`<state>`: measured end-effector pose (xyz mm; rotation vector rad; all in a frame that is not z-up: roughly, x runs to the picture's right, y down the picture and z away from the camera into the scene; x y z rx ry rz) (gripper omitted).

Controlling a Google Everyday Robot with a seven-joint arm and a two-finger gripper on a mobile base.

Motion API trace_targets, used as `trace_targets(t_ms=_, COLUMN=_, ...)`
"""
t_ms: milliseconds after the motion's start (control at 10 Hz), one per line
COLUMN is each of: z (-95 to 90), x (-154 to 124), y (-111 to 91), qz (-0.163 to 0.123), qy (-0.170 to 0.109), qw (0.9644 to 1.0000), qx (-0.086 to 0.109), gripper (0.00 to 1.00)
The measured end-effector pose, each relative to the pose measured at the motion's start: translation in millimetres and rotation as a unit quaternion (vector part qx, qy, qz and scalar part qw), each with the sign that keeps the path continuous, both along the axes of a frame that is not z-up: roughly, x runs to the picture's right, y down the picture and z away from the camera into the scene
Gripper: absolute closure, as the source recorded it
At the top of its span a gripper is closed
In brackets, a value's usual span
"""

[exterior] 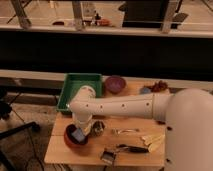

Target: Wipe red bowl with sponge

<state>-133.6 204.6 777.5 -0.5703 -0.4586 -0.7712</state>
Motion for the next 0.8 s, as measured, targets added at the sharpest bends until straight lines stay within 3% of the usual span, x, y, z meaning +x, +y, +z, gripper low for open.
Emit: trace_targets(t_ms=800, z=-11.8, x=-11, y=-5, qz=0.009, qy=-0.021, qw=0.9997, qx=0.006, gripper=1.0)
